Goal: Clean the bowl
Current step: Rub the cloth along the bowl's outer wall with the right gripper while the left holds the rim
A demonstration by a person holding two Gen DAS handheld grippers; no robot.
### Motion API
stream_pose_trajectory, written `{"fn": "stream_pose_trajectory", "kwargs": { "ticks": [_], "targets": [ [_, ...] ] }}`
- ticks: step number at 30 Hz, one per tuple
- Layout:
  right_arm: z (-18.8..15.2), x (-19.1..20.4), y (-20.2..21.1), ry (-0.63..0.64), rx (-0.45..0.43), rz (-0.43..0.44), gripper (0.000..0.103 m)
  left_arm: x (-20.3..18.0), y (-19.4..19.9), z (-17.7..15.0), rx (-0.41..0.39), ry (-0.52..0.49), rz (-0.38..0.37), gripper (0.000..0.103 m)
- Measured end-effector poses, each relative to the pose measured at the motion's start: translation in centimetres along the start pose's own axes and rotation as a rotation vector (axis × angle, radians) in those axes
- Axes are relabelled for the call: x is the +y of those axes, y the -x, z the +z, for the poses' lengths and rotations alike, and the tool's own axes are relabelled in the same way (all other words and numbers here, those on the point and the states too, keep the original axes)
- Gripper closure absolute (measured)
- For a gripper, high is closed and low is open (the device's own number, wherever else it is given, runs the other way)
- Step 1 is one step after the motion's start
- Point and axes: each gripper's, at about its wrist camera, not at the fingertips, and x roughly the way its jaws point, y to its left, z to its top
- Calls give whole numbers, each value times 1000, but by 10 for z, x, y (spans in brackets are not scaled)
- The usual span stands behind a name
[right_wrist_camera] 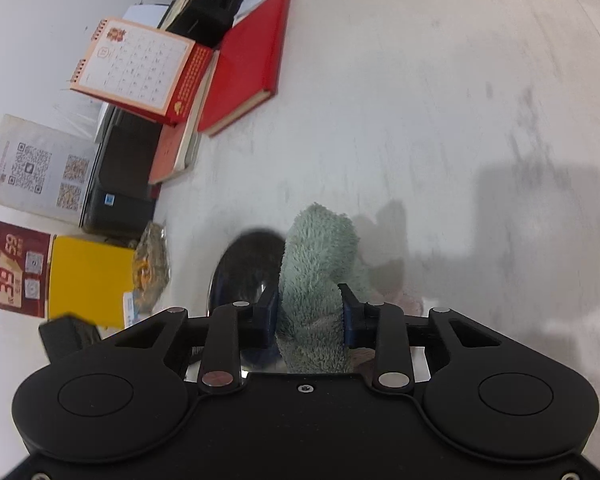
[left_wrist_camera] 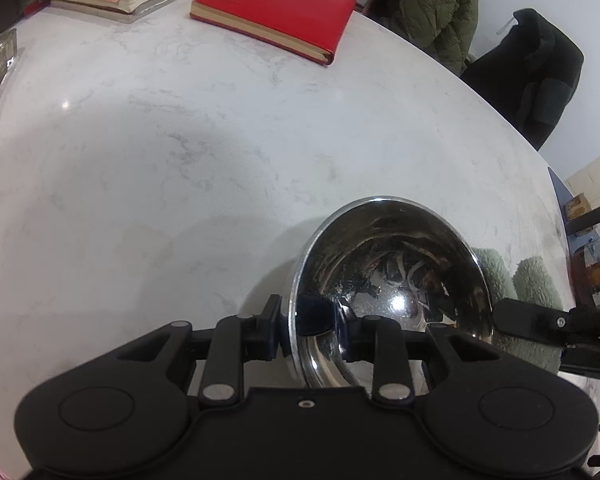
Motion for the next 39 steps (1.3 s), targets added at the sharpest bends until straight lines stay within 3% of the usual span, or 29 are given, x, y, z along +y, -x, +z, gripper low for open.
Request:
{"fn": "stream_pose_trajectory", "kwargs": {
  "ticks": [6,13,21,26,29,35,39],
  "targets": [
    [31,0,-17,-12,-20,52,73,-2,0,1,5,-5,15,76],
    [-1,-22,-8,-72,35,84,73,-5,-2,4,16,-18,22,76],
    [39,-25,-38,-86,12,159,72,-10,-4,8,39,-45,45,73],
    [10,-44,-25,-158,49,172,72,-11,-6,7,34,-58,47,71],
    [8,-49,-27,-183,65,183,72,-12,-6,6,35,-71,52,71],
    [39,-46,-47,-192,27,254,73,-13,-6,8,37,-58,65,70],
    [14,-47,-34,-195,9,219,72,-13,-5,5,21,-52,66,68]
  ]
}}
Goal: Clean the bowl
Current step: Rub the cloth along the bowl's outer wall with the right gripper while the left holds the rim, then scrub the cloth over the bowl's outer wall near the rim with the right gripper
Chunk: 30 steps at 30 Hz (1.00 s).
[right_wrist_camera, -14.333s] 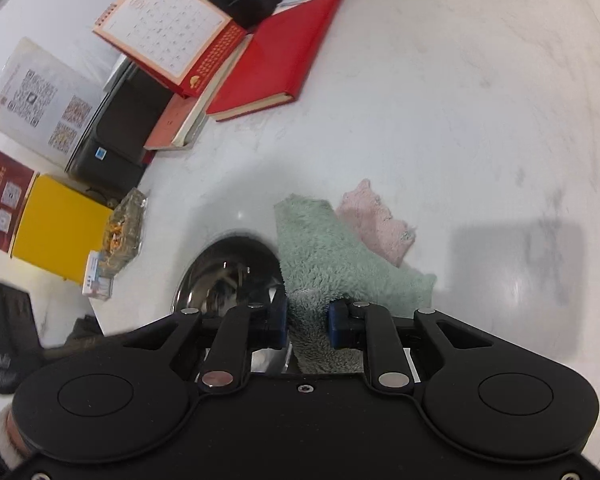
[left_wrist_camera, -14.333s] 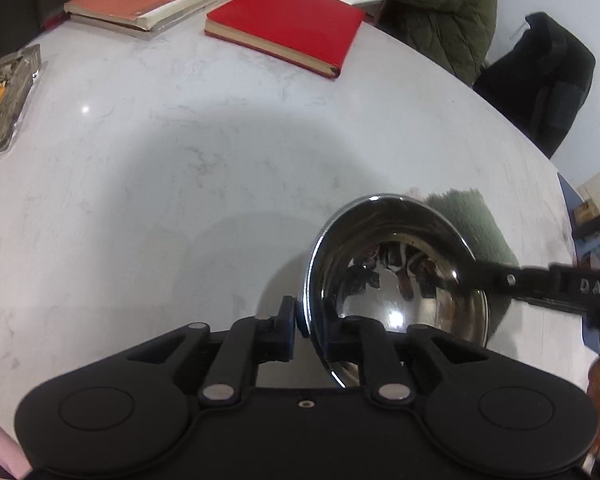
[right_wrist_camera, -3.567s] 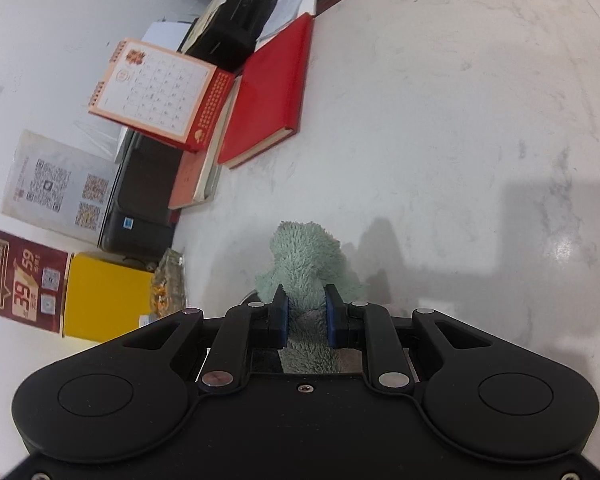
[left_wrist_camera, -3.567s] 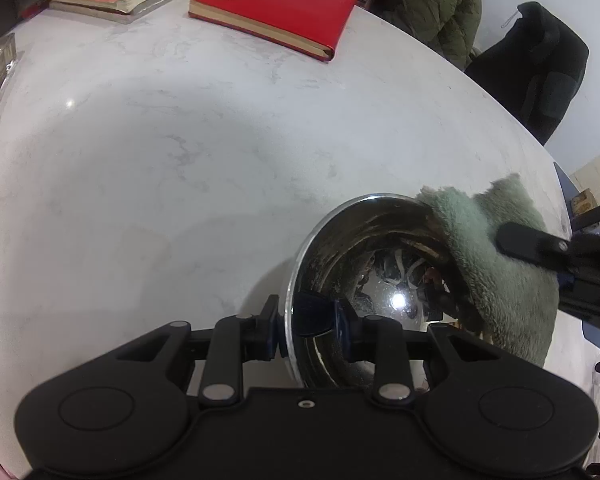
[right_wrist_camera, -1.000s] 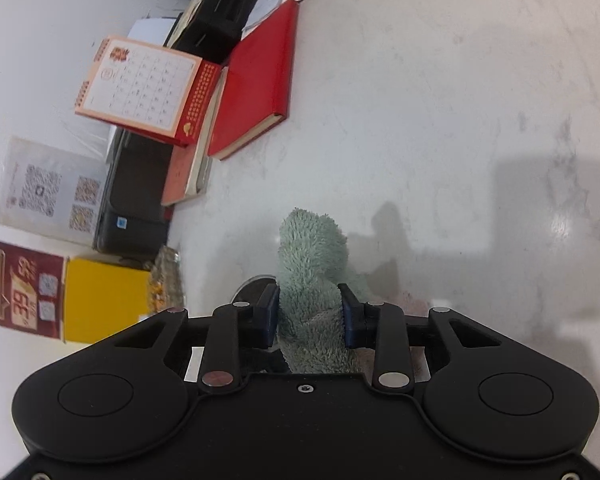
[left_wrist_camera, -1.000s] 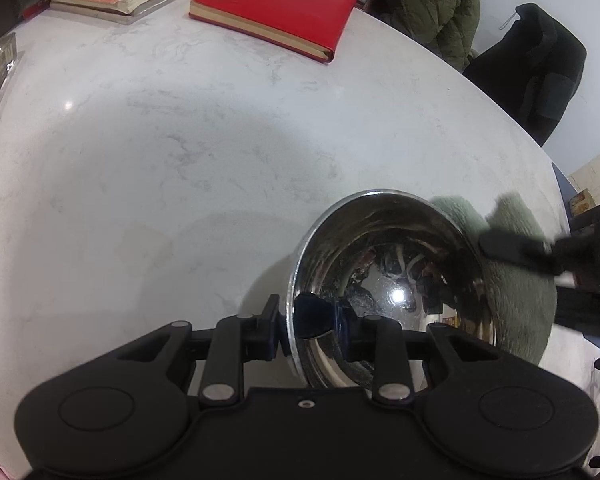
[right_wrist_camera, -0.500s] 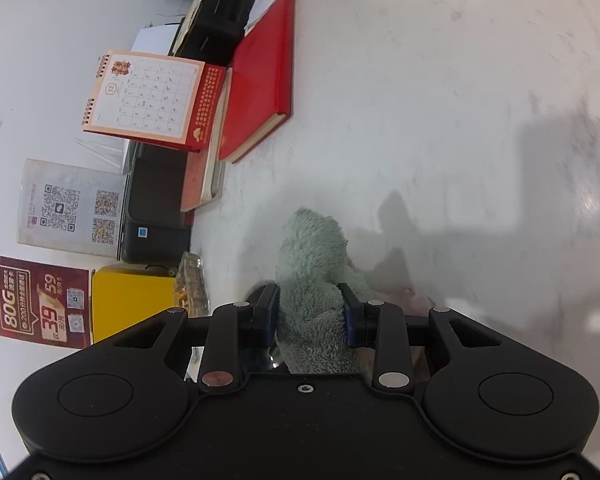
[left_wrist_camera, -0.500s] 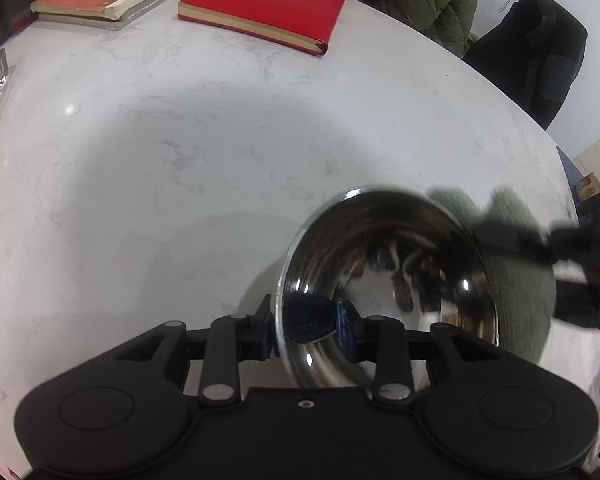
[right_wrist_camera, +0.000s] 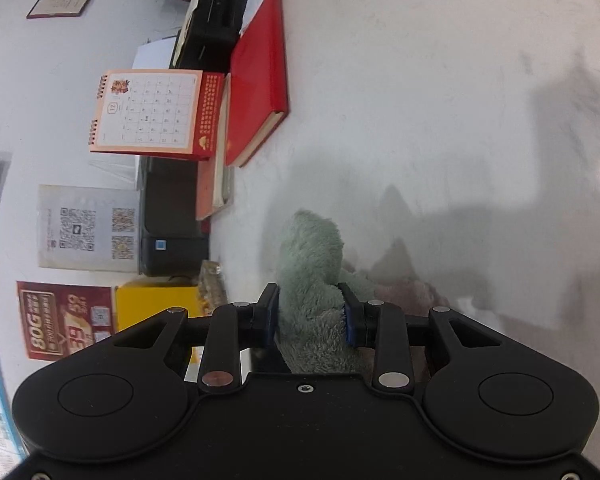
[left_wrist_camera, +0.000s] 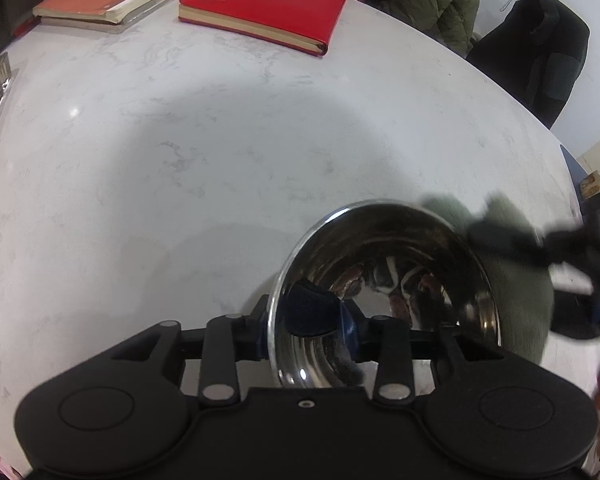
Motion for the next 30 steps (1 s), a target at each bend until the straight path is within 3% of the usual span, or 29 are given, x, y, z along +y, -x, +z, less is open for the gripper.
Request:
{"fn": "stream_pose_trajectory", "kwargs": {
  "ticks": [5,12,18,21,24,30],
  "targets": [
    [-40,-4,21,-10,-2,-54,72,-3,2,-4,-29,6,12,68],
    [-74,1,8,12,35,-111,73,2,8,-6,-54,40,-1,72],
    [-75,4,9,26,26,-115,73,10,30,-1,-121,47,-20,72],
    [-73,5,9,27,19,-117,73,13,26,-1,-112,48,-19,85],
    [-68,7,10,38,8,-124,73,17,23,-7,-90,59,-20,91],
    [-37,14,9,90,-16,-136,77,16,30,-25,-60,53,-28,82]
  ]
}}
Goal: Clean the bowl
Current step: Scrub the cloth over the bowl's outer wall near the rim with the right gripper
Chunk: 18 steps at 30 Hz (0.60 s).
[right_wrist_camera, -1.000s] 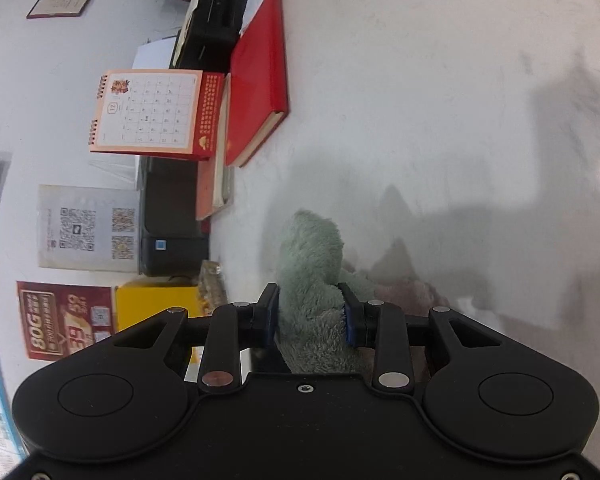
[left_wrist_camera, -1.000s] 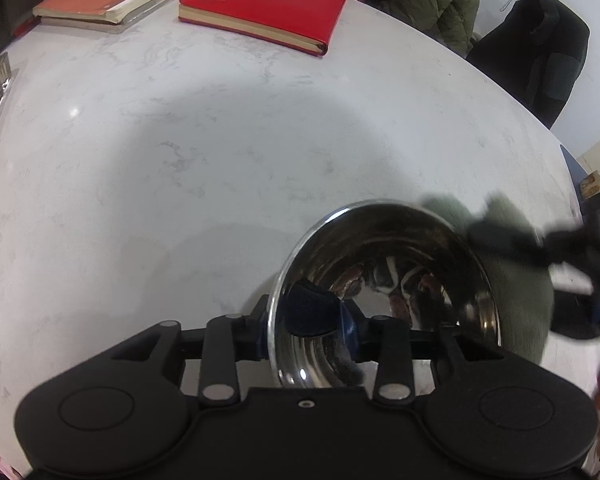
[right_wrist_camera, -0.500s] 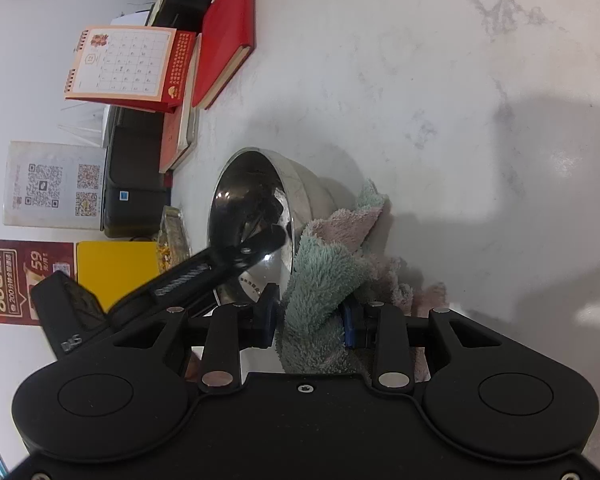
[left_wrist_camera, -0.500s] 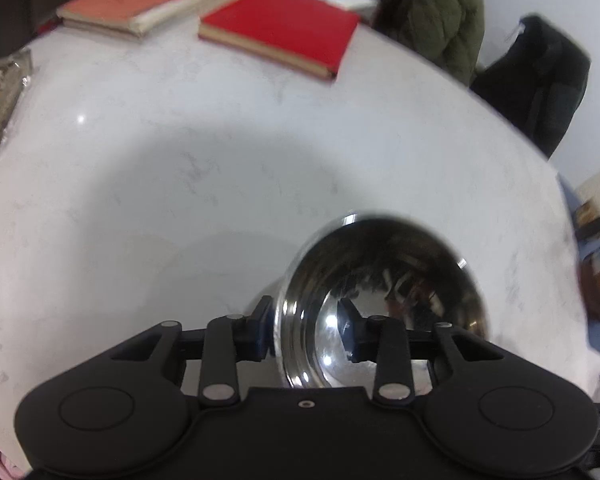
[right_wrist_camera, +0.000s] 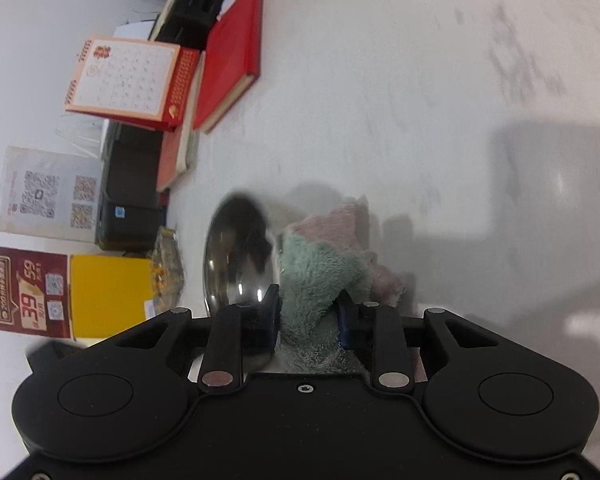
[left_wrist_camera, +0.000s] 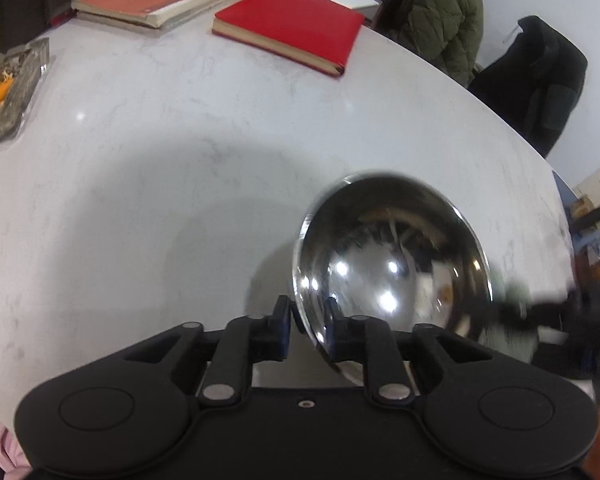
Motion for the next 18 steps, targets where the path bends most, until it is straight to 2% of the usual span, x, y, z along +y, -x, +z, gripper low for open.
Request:
{"fn": "stream_pose_trajectory", "kwargs": {
  "ticks": [4,6,10,14,18],
  "targets": [
    [11,5,-3,32,-1,-7,77,1,8,6,-22,-6,12,80],
    [11,5,-3,34,8,-5,77,2,11,12,-36,-15,11,74],
    [9,5,-2,34,9,-8,77,2,1,31,-36,-37,12,73],
    [12,11,-1,58,7,-16,77,4,-18,38,-6,-20,9,85],
    [22,14,-3,80,-1,-27,77,5,-16,32,3,-2,12,88]
  ]
}}
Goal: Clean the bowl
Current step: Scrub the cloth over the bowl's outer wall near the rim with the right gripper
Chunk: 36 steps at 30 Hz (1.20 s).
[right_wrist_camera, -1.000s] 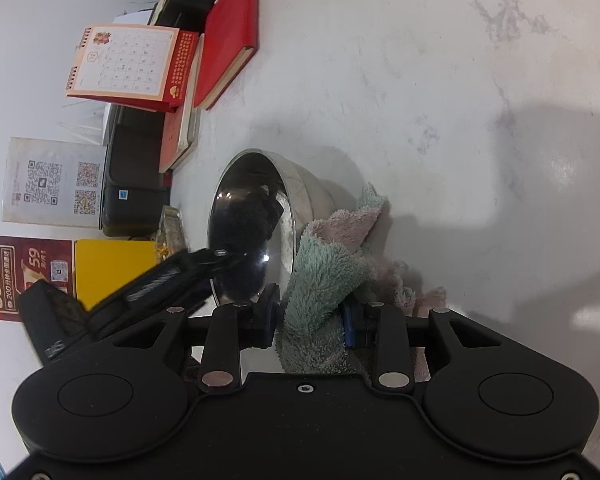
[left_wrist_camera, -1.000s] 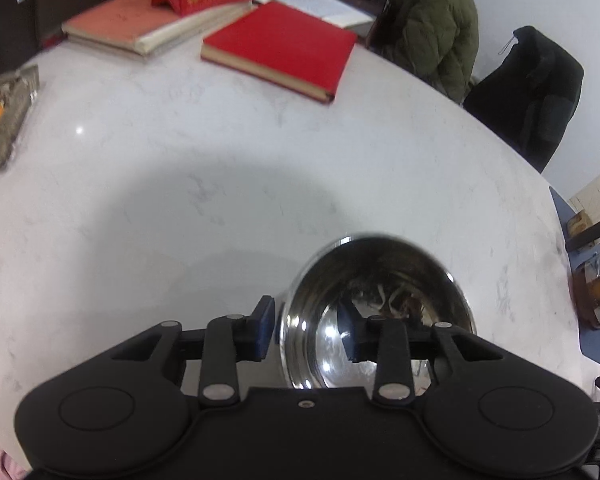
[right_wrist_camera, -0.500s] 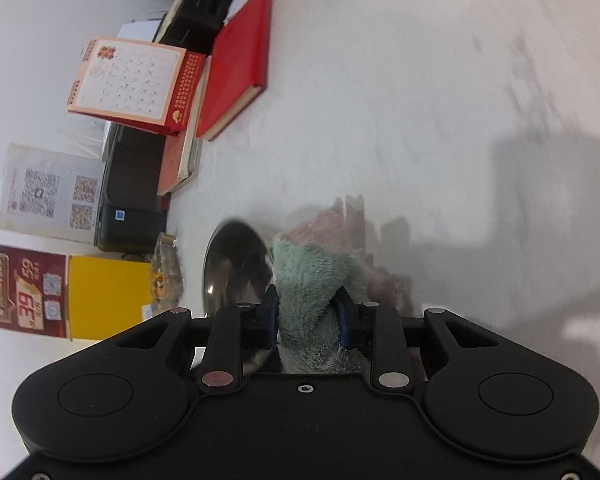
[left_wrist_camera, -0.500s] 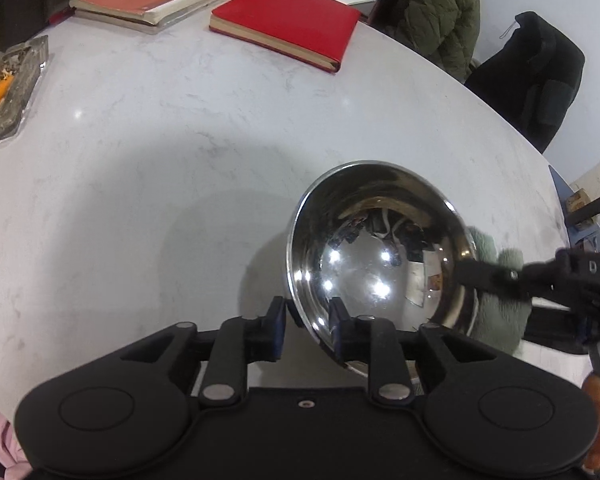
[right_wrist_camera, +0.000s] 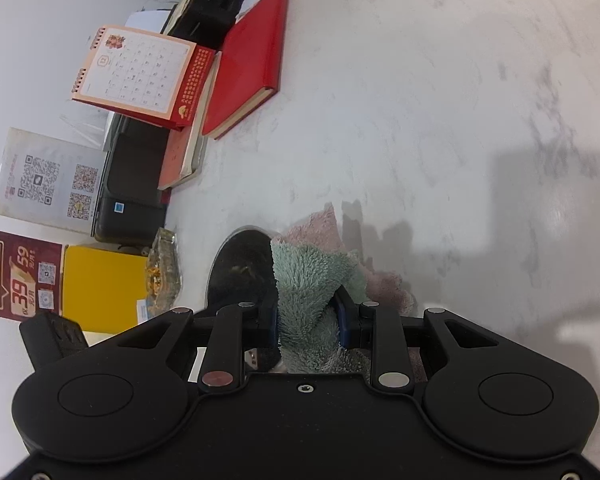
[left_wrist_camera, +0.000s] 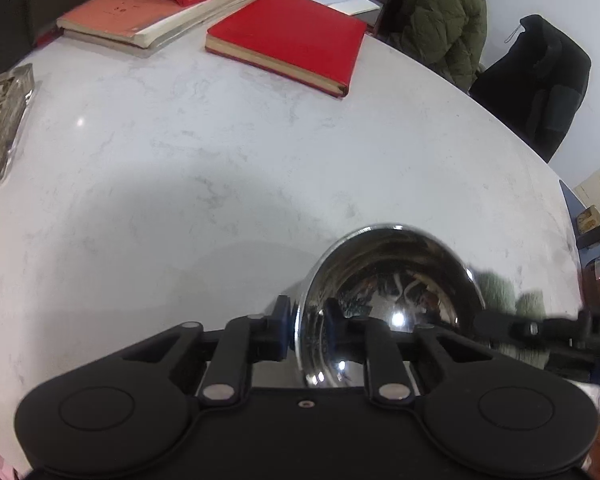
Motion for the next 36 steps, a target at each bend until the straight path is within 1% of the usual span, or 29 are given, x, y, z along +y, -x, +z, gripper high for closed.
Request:
{"fn": "stream_pose_trajectory", "kwargs": {
  "ticks": [3,5,8,11,14,15,20,29,36],
  "targets": [
    [9,0,-1,3,-5,2,77,1,3,-6,30,12,-10,88],
    [15,0,-1,8,-7,4,77,0,4,-6,28,7,-10,88],
    [19,2,-3,23,2,0,77,0,2,0,18,-4,10,85],
    [20,4,-5,29,9,-5,77,1,-6,4,25,-6,15,85],
    [22,6,-7,32,13,-6,77,0,-12,4,33,2,1,85],
    [23,6,-8,33,15,-6,77,-1,-13,4,33,2,3,83],
    [25,6,-10,29,11,-1,77,-1,-14,1,24,11,3,82],
    [13,2,-7,9,32,-11,77,-3,-13,-3,17,28,6,80],
    [25,6,-14,9,12,2,77,-3,-12,-8,16,41,7,78]
  ]
}}
